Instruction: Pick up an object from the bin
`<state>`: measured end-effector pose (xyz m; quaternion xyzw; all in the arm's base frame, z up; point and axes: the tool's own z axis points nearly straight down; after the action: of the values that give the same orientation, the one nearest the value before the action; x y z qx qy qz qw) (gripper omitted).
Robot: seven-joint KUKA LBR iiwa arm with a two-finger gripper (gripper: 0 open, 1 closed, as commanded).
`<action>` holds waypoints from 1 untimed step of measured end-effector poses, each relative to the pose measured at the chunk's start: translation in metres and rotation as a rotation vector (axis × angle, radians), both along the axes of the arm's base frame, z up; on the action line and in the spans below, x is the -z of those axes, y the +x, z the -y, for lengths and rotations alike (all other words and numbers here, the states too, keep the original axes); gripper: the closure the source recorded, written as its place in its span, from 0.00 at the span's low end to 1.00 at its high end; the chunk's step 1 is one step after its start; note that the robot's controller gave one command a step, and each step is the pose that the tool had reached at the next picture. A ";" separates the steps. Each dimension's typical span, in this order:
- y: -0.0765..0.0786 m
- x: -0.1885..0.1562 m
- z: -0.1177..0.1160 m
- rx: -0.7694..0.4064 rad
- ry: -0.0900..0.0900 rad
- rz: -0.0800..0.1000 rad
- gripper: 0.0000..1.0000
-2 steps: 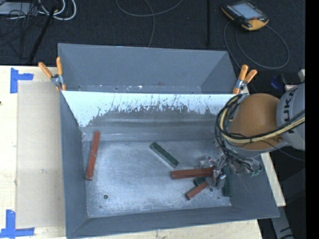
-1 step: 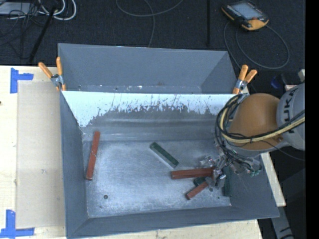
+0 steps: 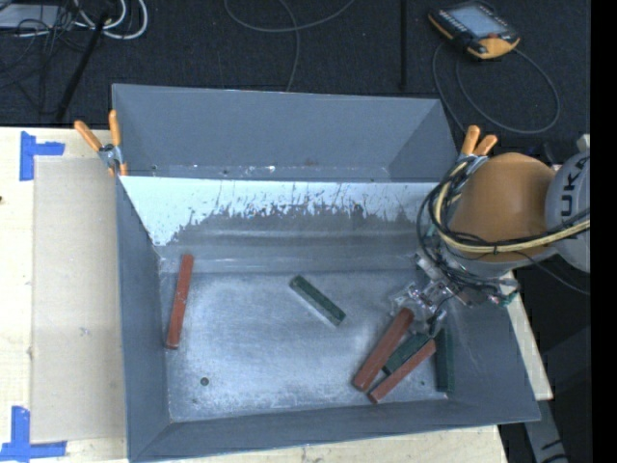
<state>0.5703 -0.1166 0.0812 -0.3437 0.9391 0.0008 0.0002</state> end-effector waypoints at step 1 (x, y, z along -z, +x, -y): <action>0.000 0.000 0.000 0.000 0.000 0.000 1.00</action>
Offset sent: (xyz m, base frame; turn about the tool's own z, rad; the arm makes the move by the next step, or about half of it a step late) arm 0.0099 0.0475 0.1798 0.0374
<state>0.5703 -0.1165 0.0812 -0.3436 0.9391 0.0008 0.0002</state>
